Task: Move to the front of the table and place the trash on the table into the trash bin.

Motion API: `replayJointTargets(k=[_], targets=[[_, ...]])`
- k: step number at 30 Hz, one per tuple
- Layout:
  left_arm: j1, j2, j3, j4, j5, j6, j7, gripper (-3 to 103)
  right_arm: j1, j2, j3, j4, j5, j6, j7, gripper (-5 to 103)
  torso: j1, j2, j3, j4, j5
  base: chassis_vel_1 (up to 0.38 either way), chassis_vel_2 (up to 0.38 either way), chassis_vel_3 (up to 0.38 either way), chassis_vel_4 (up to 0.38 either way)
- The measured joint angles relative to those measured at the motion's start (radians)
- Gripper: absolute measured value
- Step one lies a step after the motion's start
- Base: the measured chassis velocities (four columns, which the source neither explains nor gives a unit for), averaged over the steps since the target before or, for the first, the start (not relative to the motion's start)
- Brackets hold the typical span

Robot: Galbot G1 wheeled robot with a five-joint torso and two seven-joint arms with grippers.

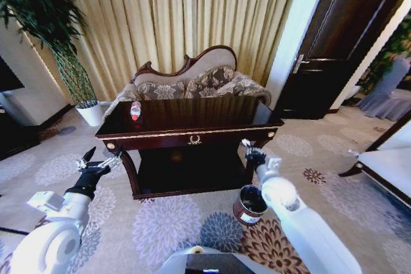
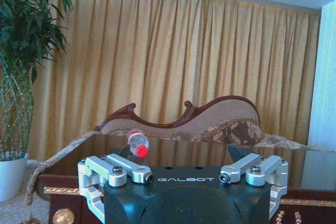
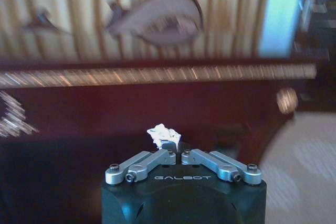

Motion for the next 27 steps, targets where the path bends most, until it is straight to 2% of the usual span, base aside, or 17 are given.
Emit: replayJointTargets(k=[4, 7, 10, 12, 16, 18, 21, 22, 24, 26, 27], targets=[[0.003, 0.001, -0.005, -0.002, -0.001, 0.0, 0.0, 100, 0.016, 0.02, 0.017, -0.109, -0.012, -0.006, -0.002, 1, 0.0, 0.0, 0.0, 0.0002, -0.0001, -0.055, 0.05, 0.046, -0.02], [0.009, -0.003, -0.022, -0.001, -0.003, -0.003, 0.004, 100, 0.045, 0.051, 0.044, -0.312, -0.054, -0.029, -0.046, 1, -0.002, 0.001, -0.001, -0.0001, -0.0002, 0.0, 0.0, 0.0, 0.0], [0.011, -0.006, -0.026, 0.0, -0.003, -0.005, 0.006, 100, 0.056, 0.065, 0.047, -0.381, -0.08, -0.031, -0.064, 1, -0.002, 0.001, -0.001, -0.0002, -0.0003, 0.0, 0.0, 0.0, 0.0], [0.013, -0.011, -0.031, 0.001, -0.003, -0.007, 0.008, 100, 0.08, 0.1, 0.057, -0.507, -0.152, -0.026, -0.097, 1, -0.002, 0.001, -0.001, -0.0001, -0.0001, 0.0, 0.0, 0.0, 0.0], [0.016, -0.013, -0.037, 0.002, -0.003, -0.008, 0.009, 100, 0.106, 0.128, 0.06, -0.609, -0.214, -0.015, -0.128, 1, -0.002, 0.001, -0.001, 0.0, 0.0001, 0.0, 0.0, 0.0, 0.0], [0.016, -0.014, -0.037, 0.006, -0.001, -0.009, 0.01, 100, 0.142, 0.155, 0.061, -0.704, -0.282, -0.011, -0.145, 1, -0.001, 0.001, -0.001, 0.0, -0.0002, 0.0, 0.0, 0.0, 0.0], [0.015, -0.015, -0.037, 0.006, -0.001, -0.009, 0.01, 100, 0.156, 0.167, 0.062, -0.74, -0.305, -0.011, -0.146, 1, -0.002, 0.001, -0.001, 0.0002, -0.0001, 0.0, 0.0, 0.0, 0.0], [0.015, -0.017, -0.037, 0.006, -0.001, -0.009, 0.01, 100, 0.165, 0.176, 0.063, -0.766, -0.323, -0.013, -0.146, -2, -0.002, 0.001, -0.001, 0.0002, -0.0002, 0.0, 0.0, 0.0, 0.0], [0.015, -0.017, -0.037, 0.006, -0.001, -0.009, 0.01, 100, 0.168, 0.18, 0.06, -0.777, -0.336, -0.014, -0.147, 1, -0.002, 0.001, -0.001, 0.0001, -0.0002, 0.0, 0.0, 0.0, 0.0], [0.014, -0.018, -0.037, 0.007, -0.001, -0.009, 0.01, 100, 0.165, 0.183, 0.052, -0.774, -0.363, -0.01, -0.15, 12, -0.002, 0.001, -0.001, 0.0, -0.0002, 0.0, 0.0, 0.0, 0.0], [0.014, -0.018, -0.037, 0.007, -0.001, -0.009, 0.01, 100, 0.165, 0.183, 0.052, -0.774, -0.363, -0.01, -0.15, 12, -0.002, 0.001, -0.001, 0.0, -0.0002, 0.0, 0.0, 0.0, 0.0]])
